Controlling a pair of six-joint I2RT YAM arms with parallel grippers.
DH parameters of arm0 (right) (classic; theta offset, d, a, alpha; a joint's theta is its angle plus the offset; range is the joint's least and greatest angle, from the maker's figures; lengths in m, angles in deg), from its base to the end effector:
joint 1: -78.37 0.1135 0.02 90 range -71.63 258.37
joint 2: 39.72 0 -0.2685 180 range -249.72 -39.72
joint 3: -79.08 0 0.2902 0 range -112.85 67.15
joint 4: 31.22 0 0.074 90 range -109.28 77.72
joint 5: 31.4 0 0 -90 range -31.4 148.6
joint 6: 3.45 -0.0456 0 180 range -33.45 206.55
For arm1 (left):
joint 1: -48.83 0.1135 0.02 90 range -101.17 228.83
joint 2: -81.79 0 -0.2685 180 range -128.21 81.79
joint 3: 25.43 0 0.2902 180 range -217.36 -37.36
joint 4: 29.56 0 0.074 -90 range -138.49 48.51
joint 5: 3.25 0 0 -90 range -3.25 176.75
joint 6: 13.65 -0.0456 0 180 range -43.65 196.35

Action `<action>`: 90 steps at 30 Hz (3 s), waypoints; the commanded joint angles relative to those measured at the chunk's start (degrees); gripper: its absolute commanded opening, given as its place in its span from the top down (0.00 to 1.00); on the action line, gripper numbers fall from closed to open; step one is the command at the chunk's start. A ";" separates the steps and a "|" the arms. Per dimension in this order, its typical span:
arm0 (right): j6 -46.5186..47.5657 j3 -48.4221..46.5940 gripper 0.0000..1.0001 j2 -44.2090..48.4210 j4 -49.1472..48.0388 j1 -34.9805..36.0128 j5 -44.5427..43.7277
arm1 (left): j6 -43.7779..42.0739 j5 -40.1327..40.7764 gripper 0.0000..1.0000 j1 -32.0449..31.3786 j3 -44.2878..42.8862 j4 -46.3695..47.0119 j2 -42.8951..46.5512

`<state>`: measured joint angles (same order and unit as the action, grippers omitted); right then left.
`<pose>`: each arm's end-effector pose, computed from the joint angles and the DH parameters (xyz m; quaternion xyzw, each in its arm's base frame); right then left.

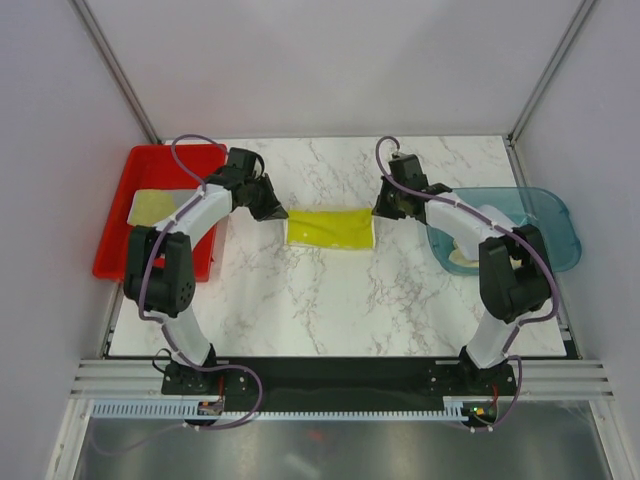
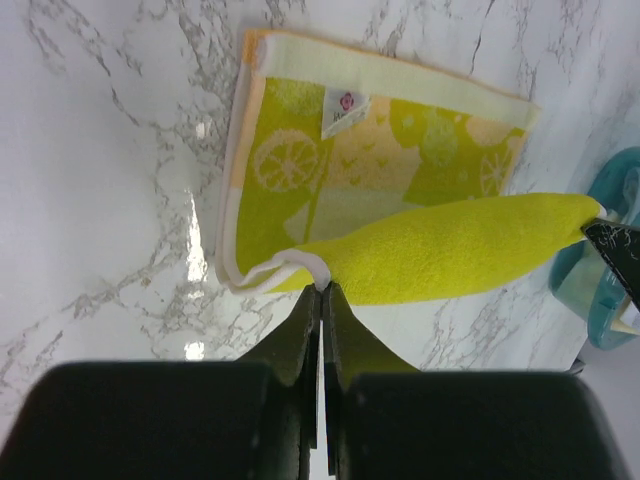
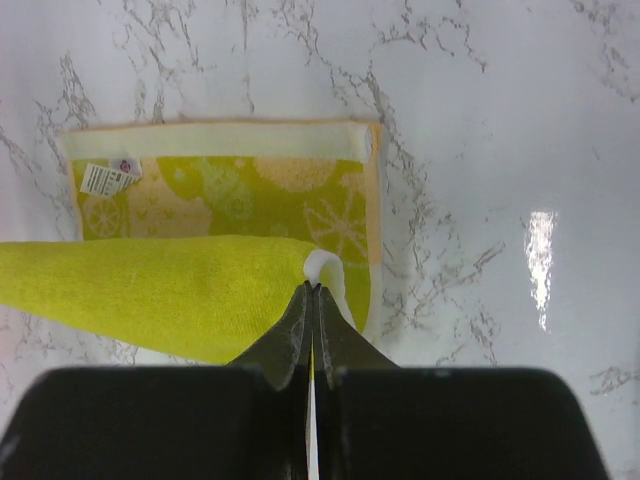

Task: Fold and stack the towels
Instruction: Fold the towel

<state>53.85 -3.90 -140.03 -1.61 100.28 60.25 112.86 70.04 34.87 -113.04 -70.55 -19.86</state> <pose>0.3954 0.1605 0.2039 0.0822 0.9265 0.1802 0.3199 0.4075 -0.1148 0.2096 -0.1417 0.9340 -0.2521 0.2098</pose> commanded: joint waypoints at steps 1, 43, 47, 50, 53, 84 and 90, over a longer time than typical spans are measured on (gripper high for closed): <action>1.68 -4.80 1.00 -2.69 0.26 -0.55 0.55 | -2.93 -0.52 0.98 0.95 -4.65 -0.74 -2.94; -2.53 -10.78 0.95 -16.32 -5.72 -6.00 3.98 | -9.88 -6.13 0.63 2.97 -27.68 -0.21 -25.27; -2.80 -10.25 0.75 -14.83 -5.89 -6.18 3.89 | -9.88 -9.30 0.45 3.06 -28.73 -0.12 -23.70; -2.62 -9.55 0.62 -12.55 -5.81 -6.27 3.89 | -9.97 -9.57 0.39 3.06 -28.91 -0.12 -21.06; -2.36 -8.32 0.59 -9.56 -5.19 -6.27 3.62 | -10.23 -9.39 0.30 3.06 -27.95 -0.21 -18.86; 1.07 14.53 0.57 -5.07 -26.62 -6.35 23.83 | -8.47 -20.73 0.42 2.18 -20.12 8.76 -25.88; 1.33 16.73 0.58 -5.07 -29.18 -6.62 24.02 | -8.91 -20.47 0.42 2.09 -20.38 8.76 -26.24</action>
<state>53.87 11.77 -145.10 -26.20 94.14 83.00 104.16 50.61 37.08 -132.75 -63.62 -45.76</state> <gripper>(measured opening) 0.417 0.580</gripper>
